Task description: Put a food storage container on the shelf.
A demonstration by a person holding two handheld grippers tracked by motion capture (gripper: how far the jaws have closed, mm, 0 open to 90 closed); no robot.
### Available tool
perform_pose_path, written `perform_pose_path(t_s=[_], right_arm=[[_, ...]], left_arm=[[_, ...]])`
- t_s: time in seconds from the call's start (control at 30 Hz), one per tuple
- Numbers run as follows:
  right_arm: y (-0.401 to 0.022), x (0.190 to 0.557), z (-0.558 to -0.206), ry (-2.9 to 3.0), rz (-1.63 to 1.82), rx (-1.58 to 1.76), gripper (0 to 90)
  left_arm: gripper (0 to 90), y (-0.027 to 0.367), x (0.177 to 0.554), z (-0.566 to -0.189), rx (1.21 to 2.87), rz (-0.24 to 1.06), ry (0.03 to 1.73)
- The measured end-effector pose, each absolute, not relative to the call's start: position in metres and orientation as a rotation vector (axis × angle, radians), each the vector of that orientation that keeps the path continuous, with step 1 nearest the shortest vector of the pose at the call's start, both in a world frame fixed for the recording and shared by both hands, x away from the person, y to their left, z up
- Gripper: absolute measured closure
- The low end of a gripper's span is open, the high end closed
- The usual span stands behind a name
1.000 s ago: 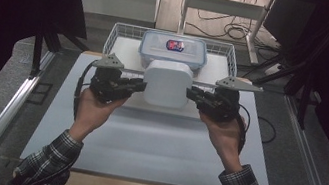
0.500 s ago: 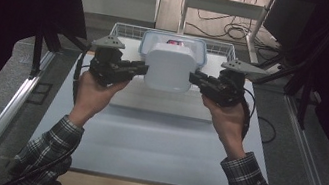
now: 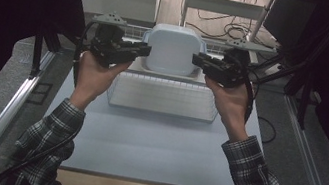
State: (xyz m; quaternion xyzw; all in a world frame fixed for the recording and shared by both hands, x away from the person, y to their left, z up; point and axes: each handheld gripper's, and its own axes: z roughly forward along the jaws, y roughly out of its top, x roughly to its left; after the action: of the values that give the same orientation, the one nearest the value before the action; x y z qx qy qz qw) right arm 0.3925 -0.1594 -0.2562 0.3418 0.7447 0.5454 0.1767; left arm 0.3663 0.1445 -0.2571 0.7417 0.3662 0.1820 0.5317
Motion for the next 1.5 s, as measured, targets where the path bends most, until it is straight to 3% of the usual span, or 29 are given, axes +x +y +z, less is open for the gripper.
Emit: perform_pose_path(t_s=[0.53,1.5], right_arm=[[-0.153,0.417,-0.246,2.090,1.515,1.008,75.0],[-0.144,0.439,-0.245,2.060,1.500,1.054,59.0]], left_arm=[[77.5,0.146,0.395,-0.256,1.734,0.395,0.918],[59.6,0.134,0.425,-0.254,1.727,0.402,0.971]])
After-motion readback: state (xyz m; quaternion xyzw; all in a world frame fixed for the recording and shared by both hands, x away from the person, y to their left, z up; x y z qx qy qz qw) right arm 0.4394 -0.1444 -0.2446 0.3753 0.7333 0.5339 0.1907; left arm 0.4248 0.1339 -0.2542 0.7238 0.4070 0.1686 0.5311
